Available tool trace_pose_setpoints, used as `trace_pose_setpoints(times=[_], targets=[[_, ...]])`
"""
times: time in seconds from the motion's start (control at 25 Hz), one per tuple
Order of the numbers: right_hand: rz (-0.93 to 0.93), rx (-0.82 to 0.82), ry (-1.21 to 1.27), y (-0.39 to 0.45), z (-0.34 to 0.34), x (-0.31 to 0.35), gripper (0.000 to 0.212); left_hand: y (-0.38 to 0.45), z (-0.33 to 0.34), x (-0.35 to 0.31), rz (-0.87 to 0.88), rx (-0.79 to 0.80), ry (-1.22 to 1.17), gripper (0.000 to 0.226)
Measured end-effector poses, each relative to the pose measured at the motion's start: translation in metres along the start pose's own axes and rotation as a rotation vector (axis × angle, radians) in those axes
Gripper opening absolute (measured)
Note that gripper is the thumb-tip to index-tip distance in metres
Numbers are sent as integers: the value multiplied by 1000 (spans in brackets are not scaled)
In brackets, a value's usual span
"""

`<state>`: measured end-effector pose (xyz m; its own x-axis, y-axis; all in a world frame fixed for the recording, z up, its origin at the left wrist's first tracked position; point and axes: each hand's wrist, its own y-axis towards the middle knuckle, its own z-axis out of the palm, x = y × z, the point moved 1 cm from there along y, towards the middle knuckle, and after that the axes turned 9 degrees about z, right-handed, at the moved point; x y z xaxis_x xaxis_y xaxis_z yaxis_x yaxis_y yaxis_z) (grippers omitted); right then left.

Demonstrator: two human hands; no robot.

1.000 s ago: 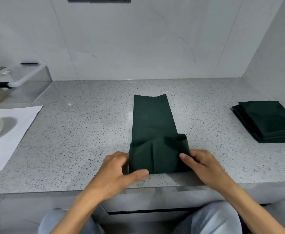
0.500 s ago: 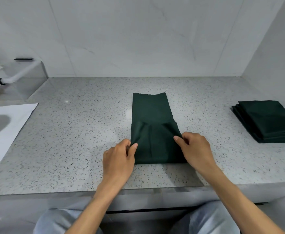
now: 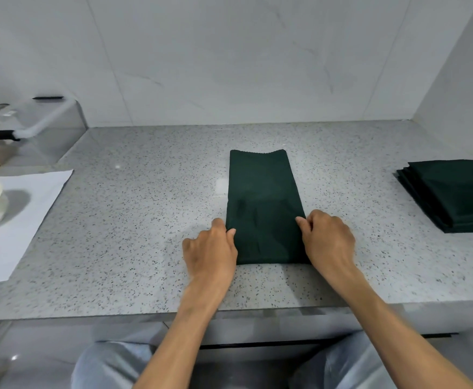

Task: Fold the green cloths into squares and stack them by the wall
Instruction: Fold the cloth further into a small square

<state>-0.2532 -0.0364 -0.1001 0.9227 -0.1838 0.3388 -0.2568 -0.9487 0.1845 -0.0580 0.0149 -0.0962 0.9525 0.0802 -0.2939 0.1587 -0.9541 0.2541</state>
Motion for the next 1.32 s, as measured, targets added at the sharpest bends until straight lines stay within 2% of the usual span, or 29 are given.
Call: trace_pose_setpoints(times=[0.16,0.2,0.28,0.36,0.4,0.52,0.56,0.64,0.72,0.84,0.96,1.04,1.32], targets=[[2,-35,2,-3,-2,0,34,-1,4,0,5,-61,-9,16],[-12,-64,14,-5,-1,0,31,-2,5,2,83,-116,41,17],[-128,-146,-15,-8,2,2,27,4,10,10,335,-194,161,34],[-326,-220,-147,0,2,6,27,24,7,17,584,-136,187,39],[-405,-187,-180,9,1,8,32,36,2,20,624,-43,123,40],[-389,232,-45,46,-2,12,52,74,-5,31,524,261,-108,53],[-360,334,11,57,-1,11,53,83,-3,34,497,331,-125,55],[-340,414,92,72,0,6,40,97,1,41,421,407,-247,54],[-345,442,139,80,1,3,21,106,1,47,292,430,-451,41],[-355,469,166,87,2,2,15,111,2,48,219,461,-613,23],[-349,487,260,87,2,-2,15,108,1,42,306,331,-704,24],[-329,476,326,89,0,-3,13,109,1,39,283,229,-791,28],[-330,235,192,83,10,2,16,104,12,33,225,76,-620,15]])
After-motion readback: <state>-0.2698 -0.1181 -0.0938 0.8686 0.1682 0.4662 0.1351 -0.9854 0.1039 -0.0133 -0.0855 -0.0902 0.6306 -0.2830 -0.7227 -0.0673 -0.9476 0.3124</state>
